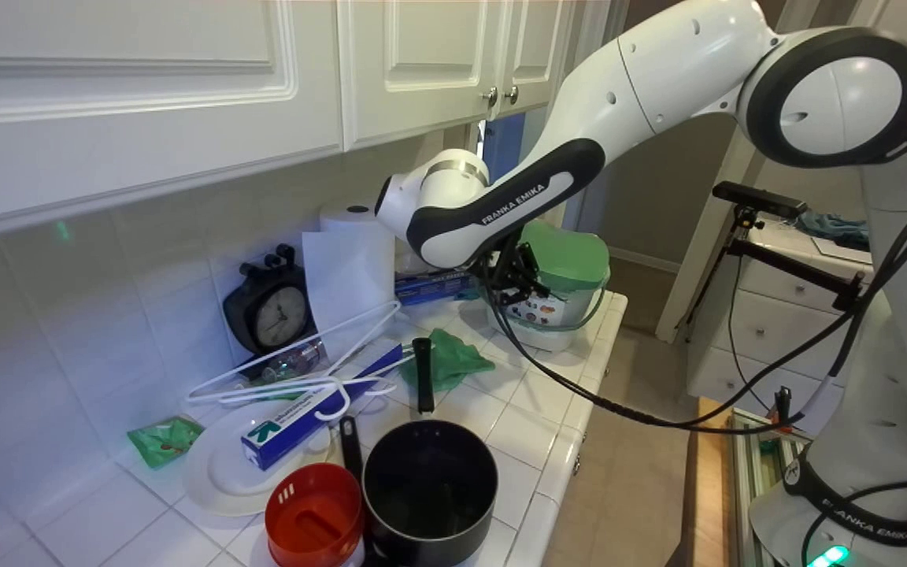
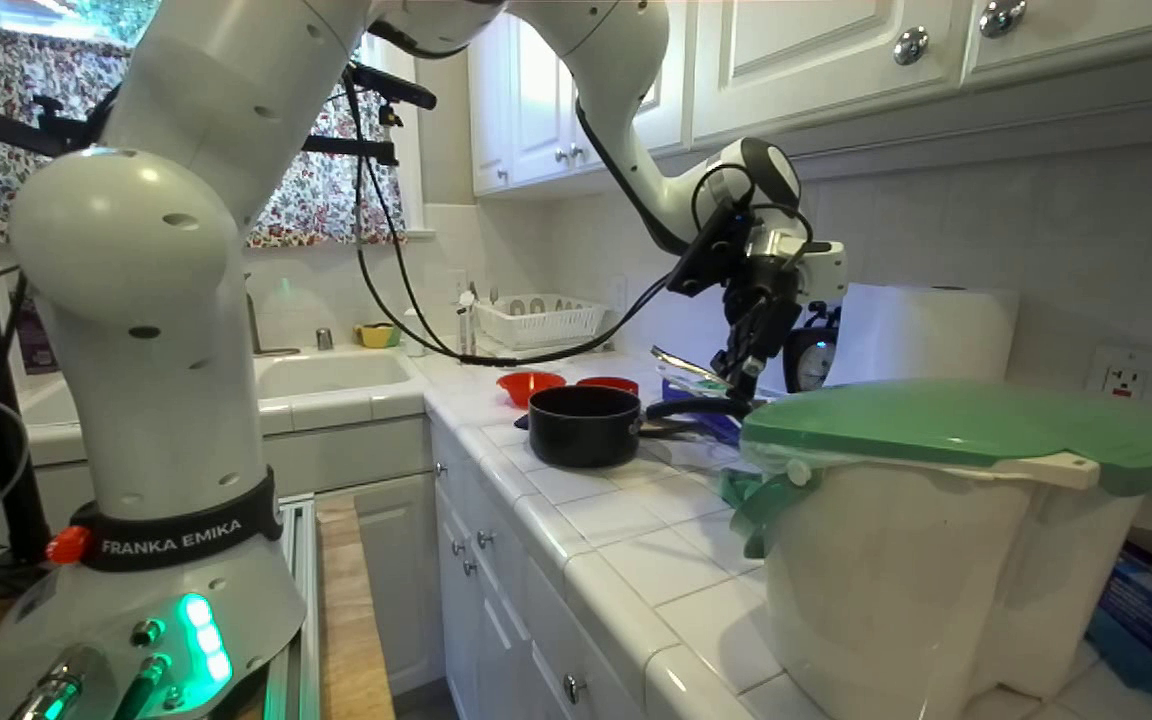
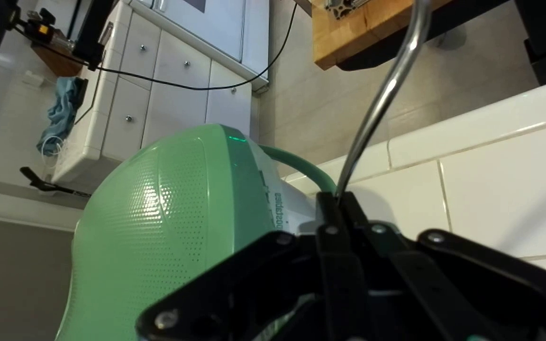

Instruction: Use the silver spoon to open the lid on the bin.

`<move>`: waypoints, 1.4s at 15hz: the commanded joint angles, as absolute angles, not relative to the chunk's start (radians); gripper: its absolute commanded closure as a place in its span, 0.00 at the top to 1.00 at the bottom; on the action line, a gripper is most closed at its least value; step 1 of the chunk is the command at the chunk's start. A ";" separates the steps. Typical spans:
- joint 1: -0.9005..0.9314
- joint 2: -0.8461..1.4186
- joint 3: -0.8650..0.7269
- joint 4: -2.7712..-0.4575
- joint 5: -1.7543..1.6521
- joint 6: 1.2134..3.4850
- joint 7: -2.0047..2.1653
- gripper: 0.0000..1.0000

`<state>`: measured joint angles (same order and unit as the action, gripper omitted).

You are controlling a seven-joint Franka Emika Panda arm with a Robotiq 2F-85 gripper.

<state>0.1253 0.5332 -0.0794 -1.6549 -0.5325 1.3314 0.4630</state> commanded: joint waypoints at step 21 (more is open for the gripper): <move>0.128 0.566 -0.085 -1.593 -0.585 1.298 0.411 0.04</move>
<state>0.1235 0.5516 -0.0826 -1.6305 -0.5453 1.3314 0.4376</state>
